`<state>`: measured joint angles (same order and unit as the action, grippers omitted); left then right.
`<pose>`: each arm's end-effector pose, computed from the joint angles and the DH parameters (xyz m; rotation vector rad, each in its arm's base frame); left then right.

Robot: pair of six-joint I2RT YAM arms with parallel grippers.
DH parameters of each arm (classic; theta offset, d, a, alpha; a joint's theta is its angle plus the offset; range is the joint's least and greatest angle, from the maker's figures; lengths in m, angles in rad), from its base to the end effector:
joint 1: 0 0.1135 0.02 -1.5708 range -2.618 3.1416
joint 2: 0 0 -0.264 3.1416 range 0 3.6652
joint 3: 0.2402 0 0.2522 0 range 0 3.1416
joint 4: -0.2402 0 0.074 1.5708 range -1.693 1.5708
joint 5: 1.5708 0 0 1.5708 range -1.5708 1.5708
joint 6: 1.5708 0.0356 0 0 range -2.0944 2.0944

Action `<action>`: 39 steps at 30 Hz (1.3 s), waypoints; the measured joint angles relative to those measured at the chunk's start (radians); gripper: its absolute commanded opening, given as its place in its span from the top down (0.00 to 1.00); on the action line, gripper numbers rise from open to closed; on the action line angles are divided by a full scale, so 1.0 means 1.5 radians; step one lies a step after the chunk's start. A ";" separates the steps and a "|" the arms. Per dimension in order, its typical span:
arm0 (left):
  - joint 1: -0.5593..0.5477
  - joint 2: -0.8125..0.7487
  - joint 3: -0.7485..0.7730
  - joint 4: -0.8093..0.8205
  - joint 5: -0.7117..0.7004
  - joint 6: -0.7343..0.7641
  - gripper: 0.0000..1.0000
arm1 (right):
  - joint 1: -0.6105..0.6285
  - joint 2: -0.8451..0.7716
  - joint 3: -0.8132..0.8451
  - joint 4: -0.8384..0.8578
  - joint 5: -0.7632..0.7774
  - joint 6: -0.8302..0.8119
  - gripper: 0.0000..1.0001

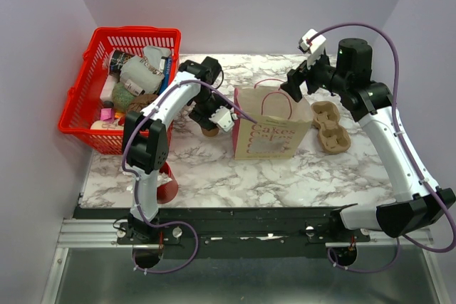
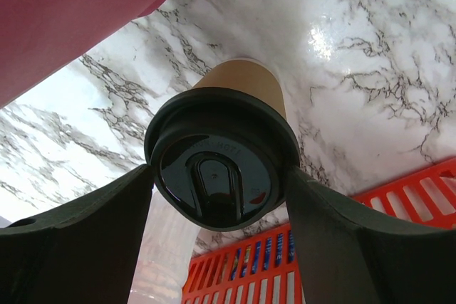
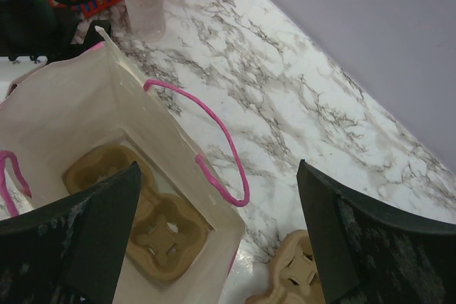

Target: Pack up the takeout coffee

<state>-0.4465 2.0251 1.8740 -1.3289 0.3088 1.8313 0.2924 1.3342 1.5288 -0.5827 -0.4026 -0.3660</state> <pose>0.3533 -0.1811 0.2657 2.6093 1.1803 -0.2600 0.2695 0.0957 0.4360 -0.8714 1.7353 0.3448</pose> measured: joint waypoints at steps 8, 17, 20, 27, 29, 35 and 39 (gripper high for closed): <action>0.000 0.002 0.001 -0.001 0.012 -0.016 0.18 | 0.000 0.003 0.000 0.000 -0.002 0.000 0.01; 0.000 0.006 -0.002 -0.004 0.015 -0.028 0.14 | 0.000 0.005 0.000 0.000 -0.003 0.000 0.01; 0.001 0.006 -0.002 -0.005 0.022 -0.034 0.16 | 0.000 0.005 0.000 0.000 -0.003 0.000 0.01; 0.004 0.007 -0.002 -0.005 0.032 -0.053 0.21 | 0.000 0.011 0.000 0.001 -0.005 0.003 0.01; 0.004 0.007 -0.002 -0.005 0.032 -0.058 0.21 | 0.000 0.013 0.000 0.001 -0.005 0.003 0.01; 0.005 0.008 -0.002 -0.001 0.033 -0.077 0.23 | 0.000 0.014 0.000 0.001 -0.005 0.005 0.01; 0.005 0.008 -0.004 0.003 0.033 -0.089 0.36 | 0.000 0.014 0.000 0.001 -0.005 0.007 0.01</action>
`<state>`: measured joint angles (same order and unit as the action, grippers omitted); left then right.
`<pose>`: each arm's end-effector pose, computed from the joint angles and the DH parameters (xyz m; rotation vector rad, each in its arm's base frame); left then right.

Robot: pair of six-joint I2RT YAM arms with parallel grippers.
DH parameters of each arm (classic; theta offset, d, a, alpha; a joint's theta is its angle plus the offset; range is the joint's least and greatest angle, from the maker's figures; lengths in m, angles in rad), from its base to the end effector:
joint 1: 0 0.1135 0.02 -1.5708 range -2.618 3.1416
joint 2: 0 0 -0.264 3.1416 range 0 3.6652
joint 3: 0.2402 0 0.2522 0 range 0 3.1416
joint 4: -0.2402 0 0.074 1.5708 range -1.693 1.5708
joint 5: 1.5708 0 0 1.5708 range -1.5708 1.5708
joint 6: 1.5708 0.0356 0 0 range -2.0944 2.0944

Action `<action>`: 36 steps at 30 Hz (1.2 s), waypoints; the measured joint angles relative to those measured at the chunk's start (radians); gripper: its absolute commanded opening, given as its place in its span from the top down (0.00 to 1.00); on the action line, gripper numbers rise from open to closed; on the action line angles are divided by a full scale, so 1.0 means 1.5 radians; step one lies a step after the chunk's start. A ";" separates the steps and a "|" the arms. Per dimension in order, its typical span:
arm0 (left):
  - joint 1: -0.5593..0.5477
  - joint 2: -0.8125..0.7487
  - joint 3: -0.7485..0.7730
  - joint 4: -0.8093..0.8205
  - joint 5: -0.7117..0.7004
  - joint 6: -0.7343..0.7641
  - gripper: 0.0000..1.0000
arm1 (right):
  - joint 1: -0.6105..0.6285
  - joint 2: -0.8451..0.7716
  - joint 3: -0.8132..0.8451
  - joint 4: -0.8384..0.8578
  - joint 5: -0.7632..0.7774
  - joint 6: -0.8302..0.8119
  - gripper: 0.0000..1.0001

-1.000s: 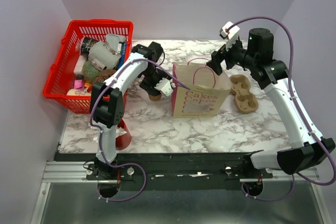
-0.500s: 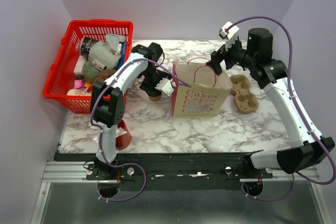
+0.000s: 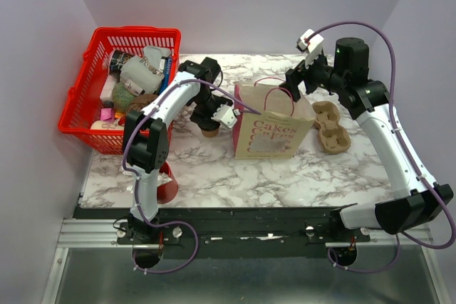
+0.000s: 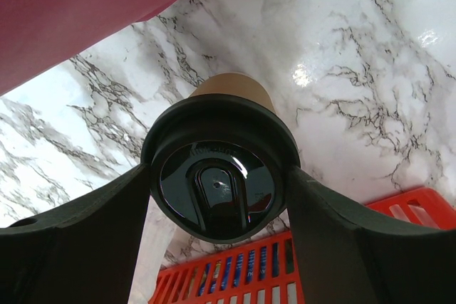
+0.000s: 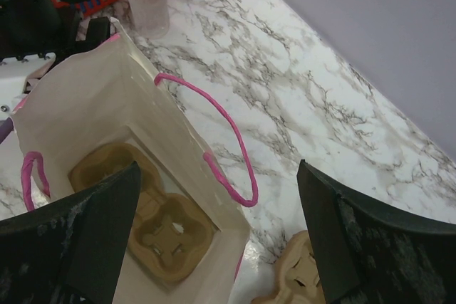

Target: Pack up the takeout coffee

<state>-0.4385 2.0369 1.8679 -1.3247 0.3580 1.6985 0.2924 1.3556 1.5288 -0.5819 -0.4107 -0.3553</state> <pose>0.3555 -0.1805 0.2603 2.5059 1.3538 -0.3517 0.2759 0.0979 0.4303 -0.8703 1.7576 0.3644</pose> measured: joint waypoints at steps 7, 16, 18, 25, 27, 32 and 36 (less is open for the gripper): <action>0.003 -0.013 -0.020 0.011 0.010 -0.030 0.52 | -0.004 0.033 0.063 -0.005 -0.014 -0.001 0.00; 0.004 -0.050 -0.057 0.003 0.069 -0.111 0.63 | -0.045 0.112 0.193 -0.056 -0.042 -0.014 0.00; 0.005 -0.058 -0.058 0.002 0.081 -0.137 0.67 | -0.051 0.121 0.204 -0.067 -0.048 -0.026 0.00; 0.007 -0.158 -0.122 -0.003 0.119 -0.217 0.95 | -0.061 0.133 0.217 -0.149 -0.105 -0.110 0.01; 0.007 -0.177 -0.144 -0.006 0.126 -0.237 0.96 | -0.061 0.141 0.222 -0.192 -0.135 -0.151 0.01; 0.007 -0.195 -0.198 -0.003 0.154 -0.293 1.00 | -0.061 0.165 0.223 -0.287 -0.188 -0.220 0.01; 0.007 -0.196 -0.218 -0.001 0.165 -0.331 1.00 | -0.061 0.174 0.222 -0.321 -0.204 -0.245 0.02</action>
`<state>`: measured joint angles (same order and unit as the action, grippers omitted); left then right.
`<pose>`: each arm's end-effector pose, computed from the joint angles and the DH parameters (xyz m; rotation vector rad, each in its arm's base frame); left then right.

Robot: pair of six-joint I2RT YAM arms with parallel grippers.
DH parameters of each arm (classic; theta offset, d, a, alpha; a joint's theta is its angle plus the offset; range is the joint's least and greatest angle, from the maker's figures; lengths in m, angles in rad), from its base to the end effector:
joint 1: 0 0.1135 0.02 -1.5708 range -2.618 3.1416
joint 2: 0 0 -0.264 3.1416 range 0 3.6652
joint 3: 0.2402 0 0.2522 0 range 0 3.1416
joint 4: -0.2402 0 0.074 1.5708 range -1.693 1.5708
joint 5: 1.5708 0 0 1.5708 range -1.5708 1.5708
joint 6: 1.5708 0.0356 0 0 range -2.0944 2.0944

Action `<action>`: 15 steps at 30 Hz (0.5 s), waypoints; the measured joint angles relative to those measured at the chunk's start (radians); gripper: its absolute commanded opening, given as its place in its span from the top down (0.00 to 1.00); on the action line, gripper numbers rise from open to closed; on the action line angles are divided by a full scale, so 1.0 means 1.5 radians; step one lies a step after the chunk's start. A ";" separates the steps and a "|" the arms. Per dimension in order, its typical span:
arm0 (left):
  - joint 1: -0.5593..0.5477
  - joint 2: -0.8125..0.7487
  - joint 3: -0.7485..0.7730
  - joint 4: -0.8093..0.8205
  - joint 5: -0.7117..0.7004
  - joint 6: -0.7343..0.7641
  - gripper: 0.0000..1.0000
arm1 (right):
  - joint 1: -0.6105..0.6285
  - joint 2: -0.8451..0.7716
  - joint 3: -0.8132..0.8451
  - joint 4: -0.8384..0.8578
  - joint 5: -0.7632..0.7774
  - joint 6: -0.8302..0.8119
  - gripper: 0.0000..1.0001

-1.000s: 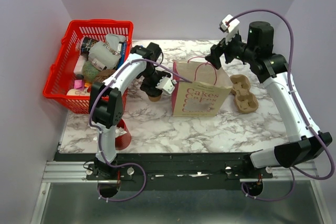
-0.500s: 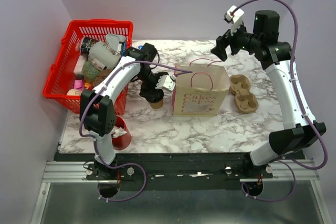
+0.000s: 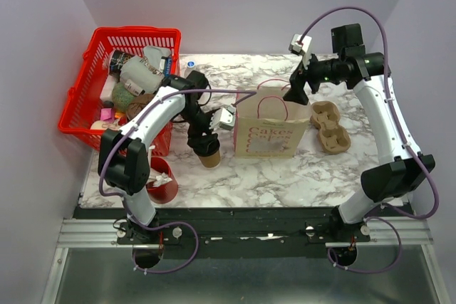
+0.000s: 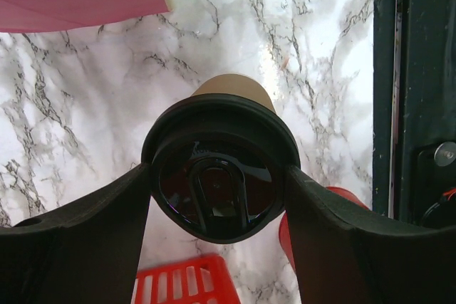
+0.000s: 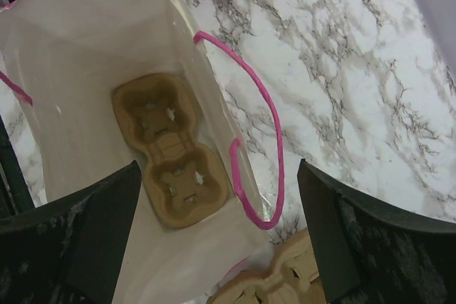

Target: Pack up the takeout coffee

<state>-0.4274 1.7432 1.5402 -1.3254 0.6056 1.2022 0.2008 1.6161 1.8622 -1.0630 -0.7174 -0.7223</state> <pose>0.2844 -0.1518 0.2798 2.0284 1.8873 -0.7792 0.3128 0.0875 0.4216 -1.2634 1.8120 0.5685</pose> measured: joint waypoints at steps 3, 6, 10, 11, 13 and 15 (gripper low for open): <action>0.000 -0.005 0.000 0.008 0.002 -0.019 1.00 | 0.000 0.005 -0.001 -0.009 -0.002 -0.011 0.03; 0.000 -0.020 0.000 0.012 0.002 -0.032 1.00 | 0.000 0.014 -0.006 -0.008 -0.001 -0.019 0.06; 0.000 -0.045 0.006 0.009 0.003 -0.045 1.00 | 0.000 0.039 -0.009 -0.007 -0.001 -0.026 0.17; 0.000 -0.050 0.009 0.008 0.003 -0.048 1.00 | 0.000 0.047 -0.009 -0.007 -0.001 -0.030 0.21; 0.000 -0.058 0.012 0.008 0.003 -0.055 1.00 | 0.000 0.063 -0.007 -0.010 -0.002 -0.038 0.32; 0.001 -0.065 0.012 0.004 0.002 -0.061 1.00 | 0.000 0.081 -0.001 -0.022 -0.005 -0.053 0.40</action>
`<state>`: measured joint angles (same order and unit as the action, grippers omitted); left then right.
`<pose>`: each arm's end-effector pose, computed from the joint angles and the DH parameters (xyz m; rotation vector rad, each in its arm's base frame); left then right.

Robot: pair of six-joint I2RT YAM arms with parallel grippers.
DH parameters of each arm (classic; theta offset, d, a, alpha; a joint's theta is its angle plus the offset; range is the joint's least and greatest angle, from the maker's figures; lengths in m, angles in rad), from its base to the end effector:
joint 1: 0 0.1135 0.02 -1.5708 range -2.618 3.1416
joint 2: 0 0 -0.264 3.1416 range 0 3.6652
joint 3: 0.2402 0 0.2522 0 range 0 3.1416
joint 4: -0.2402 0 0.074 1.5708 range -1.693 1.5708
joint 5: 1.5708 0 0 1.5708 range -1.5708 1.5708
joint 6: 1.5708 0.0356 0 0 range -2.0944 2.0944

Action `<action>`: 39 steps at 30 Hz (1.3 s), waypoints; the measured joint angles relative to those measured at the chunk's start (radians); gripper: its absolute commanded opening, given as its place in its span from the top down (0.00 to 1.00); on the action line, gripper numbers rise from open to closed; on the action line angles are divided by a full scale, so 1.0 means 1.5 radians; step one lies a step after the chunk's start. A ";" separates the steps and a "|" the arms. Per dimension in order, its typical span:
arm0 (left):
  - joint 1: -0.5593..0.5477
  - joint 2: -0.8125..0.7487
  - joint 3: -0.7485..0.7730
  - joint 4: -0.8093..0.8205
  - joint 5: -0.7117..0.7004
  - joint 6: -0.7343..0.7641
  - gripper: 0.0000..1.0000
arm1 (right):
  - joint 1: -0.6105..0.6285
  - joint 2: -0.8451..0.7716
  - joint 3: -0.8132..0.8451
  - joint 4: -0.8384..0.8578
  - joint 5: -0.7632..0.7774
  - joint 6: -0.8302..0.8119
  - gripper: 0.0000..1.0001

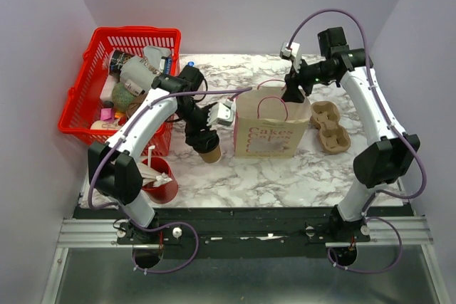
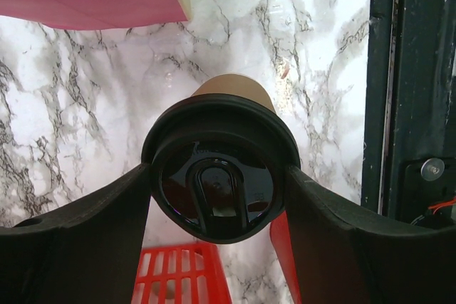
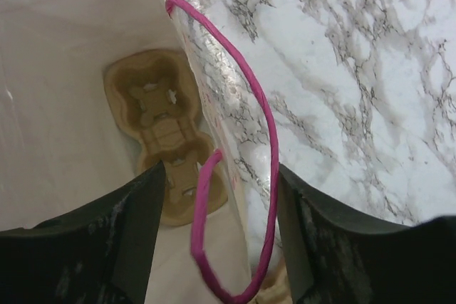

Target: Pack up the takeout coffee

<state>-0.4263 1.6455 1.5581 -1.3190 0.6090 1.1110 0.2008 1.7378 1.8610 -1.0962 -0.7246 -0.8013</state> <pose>0.2701 -0.1450 0.3133 1.9239 1.8890 -0.7234 0.3444 0.0942 0.3803 -1.3405 1.8884 0.6232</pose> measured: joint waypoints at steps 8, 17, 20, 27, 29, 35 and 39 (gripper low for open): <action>0.042 -0.028 0.016 0.001 -0.016 -0.067 1.00 | 0.000 0.046 0.054 -0.054 -0.020 -0.026 0.86; 0.107 -0.028 0.220 0.073 0.022 -0.264 1.00 | 0.001 0.028 0.077 -0.031 -0.022 -0.006 1.00; 0.106 -0.032 0.263 0.108 0.035 -0.311 1.00 | 0.006 -0.022 0.035 0.008 -0.016 -0.001 0.99; 0.102 -0.051 0.266 0.211 0.069 -0.424 1.00 | 0.052 -0.210 -0.198 0.175 0.025 0.018 1.00; 0.095 -0.066 0.250 0.254 0.075 -0.459 1.00 | 0.066 -0.234 -0.233 0.198 0.035 0.020 0.99; 0.033 -0.097 0.247 0.312 0.093 -0.488 1.00 | 0.085 -0.222 -0.242 0.229 0.054 0.038 1.00; -0.007 -0.117 0.248 0.320 0.104 -0.482 1.00 | 0.090 -0.222 -0.249 0.242 0.070 0.051 1.00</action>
<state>-0.4362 1.4704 1.9301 -0.8394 0.7647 0.3878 0.3351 1.4044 1.4872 -0.7338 -0.6201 -0.7242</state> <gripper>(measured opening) 0.765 0.014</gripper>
